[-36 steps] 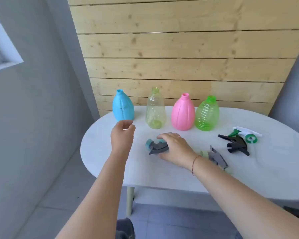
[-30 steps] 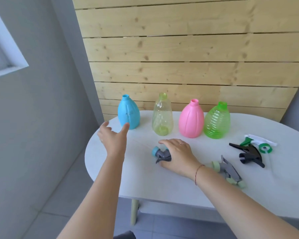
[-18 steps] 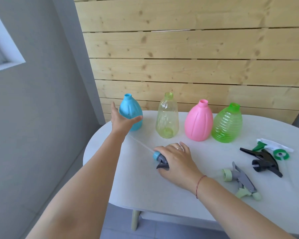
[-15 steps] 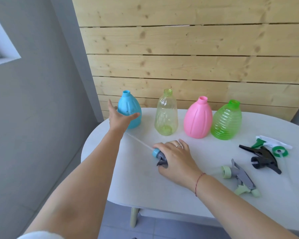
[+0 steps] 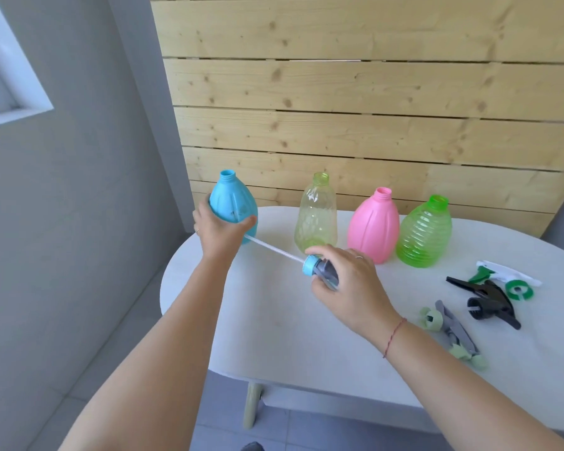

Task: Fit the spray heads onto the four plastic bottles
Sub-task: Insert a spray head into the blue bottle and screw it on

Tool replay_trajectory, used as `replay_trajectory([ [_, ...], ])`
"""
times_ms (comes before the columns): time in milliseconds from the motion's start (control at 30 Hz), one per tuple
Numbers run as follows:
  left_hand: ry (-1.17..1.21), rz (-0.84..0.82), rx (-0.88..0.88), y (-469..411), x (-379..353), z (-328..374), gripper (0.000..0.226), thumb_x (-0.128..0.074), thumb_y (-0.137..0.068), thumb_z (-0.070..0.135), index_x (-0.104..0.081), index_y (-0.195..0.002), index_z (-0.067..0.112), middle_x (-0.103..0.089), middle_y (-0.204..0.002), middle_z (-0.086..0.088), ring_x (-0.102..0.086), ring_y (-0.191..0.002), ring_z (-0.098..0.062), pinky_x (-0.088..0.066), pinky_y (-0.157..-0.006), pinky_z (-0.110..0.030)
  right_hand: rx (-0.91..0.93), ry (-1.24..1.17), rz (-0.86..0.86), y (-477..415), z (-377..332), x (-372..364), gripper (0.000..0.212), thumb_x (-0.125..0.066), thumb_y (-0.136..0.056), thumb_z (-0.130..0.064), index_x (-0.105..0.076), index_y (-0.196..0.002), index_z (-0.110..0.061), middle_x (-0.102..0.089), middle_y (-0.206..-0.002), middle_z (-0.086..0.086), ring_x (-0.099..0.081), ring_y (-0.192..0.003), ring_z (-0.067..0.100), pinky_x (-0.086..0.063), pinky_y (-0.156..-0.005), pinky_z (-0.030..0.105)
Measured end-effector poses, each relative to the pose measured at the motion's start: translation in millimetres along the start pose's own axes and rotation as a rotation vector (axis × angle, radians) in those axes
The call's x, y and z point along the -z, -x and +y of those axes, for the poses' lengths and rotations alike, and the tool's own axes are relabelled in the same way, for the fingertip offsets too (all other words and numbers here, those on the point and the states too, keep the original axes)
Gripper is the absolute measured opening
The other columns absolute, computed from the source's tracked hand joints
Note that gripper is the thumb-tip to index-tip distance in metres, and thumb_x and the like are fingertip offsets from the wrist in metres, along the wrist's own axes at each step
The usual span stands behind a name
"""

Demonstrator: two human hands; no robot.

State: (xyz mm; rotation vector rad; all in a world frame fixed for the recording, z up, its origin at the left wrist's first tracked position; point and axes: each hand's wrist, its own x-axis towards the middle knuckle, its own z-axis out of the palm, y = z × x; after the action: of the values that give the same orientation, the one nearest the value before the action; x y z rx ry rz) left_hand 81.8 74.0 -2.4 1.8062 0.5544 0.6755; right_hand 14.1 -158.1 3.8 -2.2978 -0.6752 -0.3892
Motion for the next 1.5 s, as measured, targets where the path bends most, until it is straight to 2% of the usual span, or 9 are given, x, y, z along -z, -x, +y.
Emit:
replay_trajectory([
  [200,-0.030,0.130,0.050,30,27,7,0.090,-0.080,-0.063,0.026,-0.031,-0.138,0.024,-0.033,-0.137,-0.004,-0.029,-0.125,-0.029,-0.038,-0.080,-0.038,-0.166,-0.098,-0.109,6,5,2,0.033,-0.058,-0.081,-0.013,-0.059,-0.113,-0.022,-0.065,-0.083,0.003,-0.058,-0.083,0.026,-0.044,-0.086,0.039],
  [400,-0.068,0.173,0.075,54,32,12,0.090,-0.077,-0.063,0.026,-0.028,-0.138,0.026,-0.033,-0.138,-0.005,-0.028,-0.126,-0.030,-0.042,-0.082,-0.042,-0.270,-0.234,-0.153,11,5,-5,0.032,-0.054,-0.081,-0.010,-0.052,-0.109,-0.025,-0.055,-0.079,-0.005,-0.053,-0.074,0.022,-0.040,-0.063,0.023],
  [633,-0.048,0.148,0.103,84,22,14,0.089,-0.076,-0.062,0.024,-0.028,-0.137,0.026,-0.037,-0.135,-0.003,-0.029,-0.125,-0.031,-0.043,-0.087,-0.046,-0.270,-0.286,-0.278,6,2,-14,0.036,-0.054,-0.090,-0.041,-0.042,-0.116,-0.019,-0.053,-0.099,-0.003,-0.056,-0.096,0.024,-0.042,-0.085,0.032],
  [800,-0.135,0.091,0.045,94,20,15,0.088,-0.076,-0.062,0.024,-0.029,-0.136,0.027,-0.037,-0.134,-0.002,-0.029,-0.125,-0.030,-0.043,-0.095,-0.057,-0.273,-0.299,-0.284,1,5,-17,0.035,-0.049,-0.093,-0.041,-0.042,-0.121,-0.021,-0.053,-0.100,-0.003,-0.054,-0.097,0.022,-0.038,-0.085,0.029],
  [933,-0.237,0.052,-0.062,96,26,17,0.090,-0.078,-0.061,0.022,-0.030,-0.138,0.028,-0.038,-0.134,-0.001,-0.030,-0.126,-0.028,-0.042,-0.096,-0.054,-0.255,-0.331,-0.190,-3,3,-5,0.031,-0.056,-0.091,-0.031,-0.043,-0.115,-0.016,-0.054,-0.101,0.000,-0.056,-0.095,0.024,-0.044,-0.088,0.035],
  [1100,-0.271,-0.048,-0.193,99,29,25,0.094,-0.080,-0.059,0.022,-0.030,-0.139,0.029,-0.039,-0.133,0.004,-0.030,-0.125,-0.025,-0.041,-0.098,-0.050,-0.193,-0.488,-0.010,-21,-8,72,0.019,-0.071,-0.082,-0.013,-0.061,-0.096,-0.020,-0.063,-0.085,0.018,-0.053,-0.067,0.023,-0.045,-0.057,0.030],
  [1167,-0.281,-0.115,-0.234,102,27,28,0.095,-0.081,-0.059,0.023,-0.029,-0.139,0.029,-0.040,-0.134,0.005,-0.030,-0.125,-0.023,-0.041,-0.099,-0.049,-0.178,-0.561,0.022,-18,-7,112,0.017,-0.070,-0.082,-0.011,-0.067,-0.091,-0.026,-0.060,-0.075,0.010,-0.051,-0.061,0.021,-0.044,-0.051,0.032],
  [1367,-0.326,-0.285,-0.317,115,17,33,0.096,-0.081,-0.059,0.022,-0.031,-0.140,0.028,-0.041,-0.134,0.005,-0.032,-0.124,-0.022,-0.039,-0.099,-0.044,-0.167,-0.537,0.085,3,6,184,0.024,-0.073,-0.058,-0.049,-0.072,-0.077,-0.033,-0.064,-0.057,-0.007,-0.054,-0.052,0.004,-0.043,-0.048,0.011],
  [1500,-0.318,-0.336,-0.350,116,13,34,0.095,-0.082,-0.059,0.019,-0.032,-0.140,0.025,-0.041,-0.133,0.004,-0.032,-0.120,-0.021,-0.035,-0.095,-0.033,-0.189,-0.492,0.044,9,17,192,0.026,-0.071,-0.057,-0.052,-0.075,-0.077,-0.034,-0.062,-0.058,-0.009,-0.054,-0.057,0.002,-0.046,-0.059,0.008],
])
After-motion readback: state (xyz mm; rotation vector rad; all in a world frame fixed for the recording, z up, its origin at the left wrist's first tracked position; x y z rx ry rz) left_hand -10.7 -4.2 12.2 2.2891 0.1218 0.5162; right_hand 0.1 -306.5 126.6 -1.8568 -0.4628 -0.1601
